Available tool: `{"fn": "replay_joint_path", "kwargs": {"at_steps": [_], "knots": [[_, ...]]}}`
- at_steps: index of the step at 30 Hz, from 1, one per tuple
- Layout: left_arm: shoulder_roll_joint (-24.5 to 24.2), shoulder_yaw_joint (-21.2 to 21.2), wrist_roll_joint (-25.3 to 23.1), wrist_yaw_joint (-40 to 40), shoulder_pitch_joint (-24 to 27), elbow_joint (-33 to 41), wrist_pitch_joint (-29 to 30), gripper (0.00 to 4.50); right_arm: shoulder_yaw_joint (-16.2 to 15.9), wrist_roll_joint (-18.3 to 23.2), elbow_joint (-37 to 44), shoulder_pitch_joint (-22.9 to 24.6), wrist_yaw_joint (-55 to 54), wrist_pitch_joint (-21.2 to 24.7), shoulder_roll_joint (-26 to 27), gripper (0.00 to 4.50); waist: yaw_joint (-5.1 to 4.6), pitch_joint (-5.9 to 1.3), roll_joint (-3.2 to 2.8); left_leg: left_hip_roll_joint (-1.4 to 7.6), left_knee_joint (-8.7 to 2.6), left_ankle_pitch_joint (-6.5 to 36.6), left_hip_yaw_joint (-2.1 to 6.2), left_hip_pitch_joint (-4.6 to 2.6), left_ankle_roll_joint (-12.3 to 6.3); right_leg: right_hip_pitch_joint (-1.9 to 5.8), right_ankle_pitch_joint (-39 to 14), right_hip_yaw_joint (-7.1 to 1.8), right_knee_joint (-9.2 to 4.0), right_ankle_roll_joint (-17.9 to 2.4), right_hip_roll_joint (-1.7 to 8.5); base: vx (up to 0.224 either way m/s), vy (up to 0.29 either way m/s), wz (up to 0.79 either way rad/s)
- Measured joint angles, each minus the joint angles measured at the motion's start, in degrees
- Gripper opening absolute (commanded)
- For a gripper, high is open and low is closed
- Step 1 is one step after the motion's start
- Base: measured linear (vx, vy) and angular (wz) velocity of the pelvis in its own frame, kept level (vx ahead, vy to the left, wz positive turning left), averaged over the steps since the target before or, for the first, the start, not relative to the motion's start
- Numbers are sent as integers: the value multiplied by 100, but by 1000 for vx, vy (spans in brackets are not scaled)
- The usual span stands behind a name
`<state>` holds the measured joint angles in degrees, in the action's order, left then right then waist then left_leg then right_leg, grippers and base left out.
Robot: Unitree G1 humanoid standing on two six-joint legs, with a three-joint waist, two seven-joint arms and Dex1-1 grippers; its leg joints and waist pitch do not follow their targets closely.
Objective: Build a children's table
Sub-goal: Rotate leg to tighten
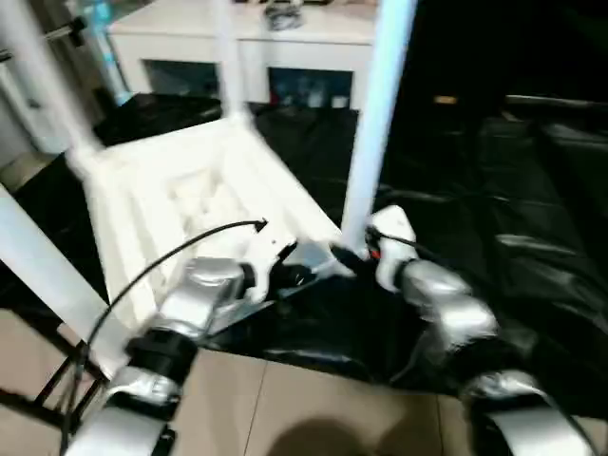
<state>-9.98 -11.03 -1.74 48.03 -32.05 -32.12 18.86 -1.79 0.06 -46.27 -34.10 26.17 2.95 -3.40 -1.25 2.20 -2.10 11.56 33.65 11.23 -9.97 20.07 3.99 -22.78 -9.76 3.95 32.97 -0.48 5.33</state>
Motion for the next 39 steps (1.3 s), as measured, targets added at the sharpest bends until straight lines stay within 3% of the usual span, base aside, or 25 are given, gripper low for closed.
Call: {"fn": "replay_joint_path", "kwargs": {"at_steps": [2, 8, 12, 16, 19, 23, 29, 39], "knots": [[2, -11, -25, 0, 1, 25, -1, 0, 24, 32, -11, 15, 7, -73, 2, 322, -1, 1, 2, -2, 0, 0, 0, 5, 0, -1, 0, -3, -6, 0, 1, 0, 0, 0], [-94, -87, -20, 222, 14, 139, -61, 0, 178, 294, 33, 29, 736, -87, -169, 383, 8, 5, 7, -4, -2, 0, 0, 35, 0, -21, 4, -9, 0, -7, 1, 0, 0, 0], [-237, -170, 80, 725, 156, 281, -382, 0, 16, 384, 96, 30, 1606, -167, -472, 392, 66, 7, 2, 8, -7, -1, -2, 59, -1, -33, 45, -6, 17, -52, -3, 29, -7, 4], [-519, -261, 216, 1363, 223, 449, -452, 0, -364, 420, 393, 119, 3032, -241, -1043, 392, 229, 2, -96, 26, -3, -20, -15, 93, -34, -48, 16, 6, 19, -27, -6, 60, -2, 4], [-661, -313, 285, 1688, 223, 489, -452, 0, -504, 430, 549, 157, 3708, -245, -1284, 392, 321, 2, -96, 27, -3, -15, -26, 102, -42, -60, 8, 5, 19, -36, -5, 0, 0, 0], [-879, -397, 340, 2130, 223, 498, -455, 0, -711, 447, 669, 176, 4354, -225, -1492, 392, 364, 2, -95, 28, 7, -16, -32, 99, -42, -60, 8, 1, 26, -37, -3, 0, 0, 0], [-1210, -533, 427, 2752, 223, 510, -487, 0, -944, 508, 878, 202, 5062, -53, -1642, 320, 383, 6, -87, 29, 24, 0, -42, 92, -9, -56, 8, -13, 53, -37, 2, 0, 0, 0], [-1140, -549, 441, 2813, 222, 493, -486, 0, -985, 568, 1057, 332, 5173, 107, -1687, 260, 465, 7, -84, 29, 29, -2, -48, 92, -6, -53, 8, -16, 60, -37, 6, 0, 0, 0]]}}
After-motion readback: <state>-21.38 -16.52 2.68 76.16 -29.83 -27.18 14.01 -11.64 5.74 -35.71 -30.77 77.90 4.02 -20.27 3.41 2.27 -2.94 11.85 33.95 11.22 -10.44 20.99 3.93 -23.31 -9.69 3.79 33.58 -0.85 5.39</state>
